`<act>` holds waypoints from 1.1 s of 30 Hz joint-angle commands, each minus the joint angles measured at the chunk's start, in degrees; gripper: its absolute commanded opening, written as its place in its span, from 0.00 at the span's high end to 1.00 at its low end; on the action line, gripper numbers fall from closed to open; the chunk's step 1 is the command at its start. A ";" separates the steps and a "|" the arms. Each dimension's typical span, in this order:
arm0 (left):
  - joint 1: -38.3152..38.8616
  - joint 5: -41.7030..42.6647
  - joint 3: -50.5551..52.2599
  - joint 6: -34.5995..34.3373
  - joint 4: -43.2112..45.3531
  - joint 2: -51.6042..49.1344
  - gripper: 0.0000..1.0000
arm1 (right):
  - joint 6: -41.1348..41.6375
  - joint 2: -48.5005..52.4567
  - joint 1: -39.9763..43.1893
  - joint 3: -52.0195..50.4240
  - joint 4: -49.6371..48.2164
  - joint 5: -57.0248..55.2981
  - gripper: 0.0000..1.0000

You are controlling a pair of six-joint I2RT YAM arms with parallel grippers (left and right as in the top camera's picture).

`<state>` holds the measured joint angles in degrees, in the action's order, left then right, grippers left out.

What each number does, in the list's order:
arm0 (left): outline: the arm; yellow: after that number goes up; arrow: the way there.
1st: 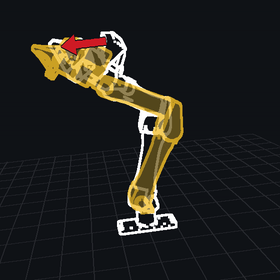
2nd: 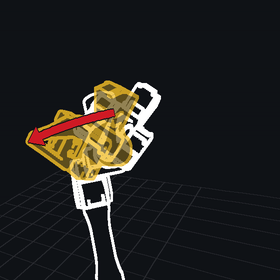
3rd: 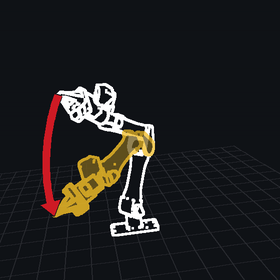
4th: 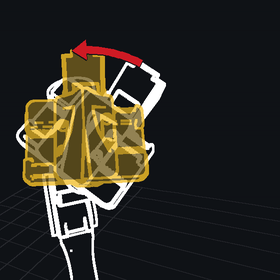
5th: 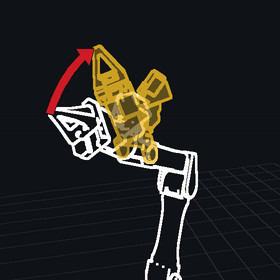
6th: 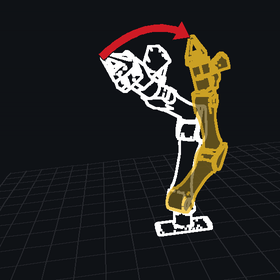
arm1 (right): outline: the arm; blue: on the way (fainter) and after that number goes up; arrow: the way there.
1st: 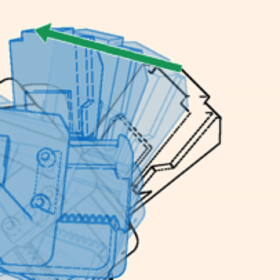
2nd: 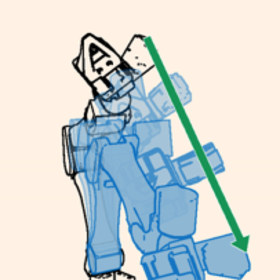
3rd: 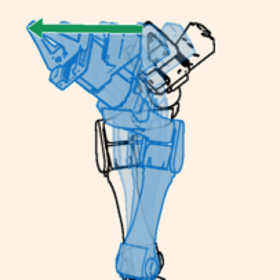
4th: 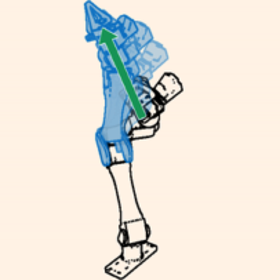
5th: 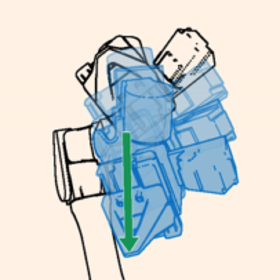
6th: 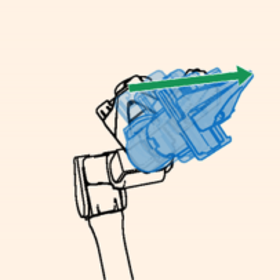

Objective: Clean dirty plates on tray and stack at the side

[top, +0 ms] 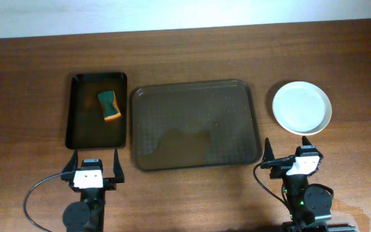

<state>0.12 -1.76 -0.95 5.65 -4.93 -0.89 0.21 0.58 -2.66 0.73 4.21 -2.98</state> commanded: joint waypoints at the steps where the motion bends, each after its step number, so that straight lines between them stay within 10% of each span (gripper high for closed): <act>1: -0.31 0.46 0.44 1.60 -0.09 0.61 0.00 | 0.04 -0.33 0.44 -0.42 0.24 -0.09 0.02; 33: -0.28 0.46 0.42 -0.20 0.15 0.59 0.00 | 0.04 -0.33 0.44 -0.42 0.24 -0.09 0.02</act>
<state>0.12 -1.76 -0.95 6.17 -4.91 -0.89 0.21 0.58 -2.66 0.73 4.21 -2.98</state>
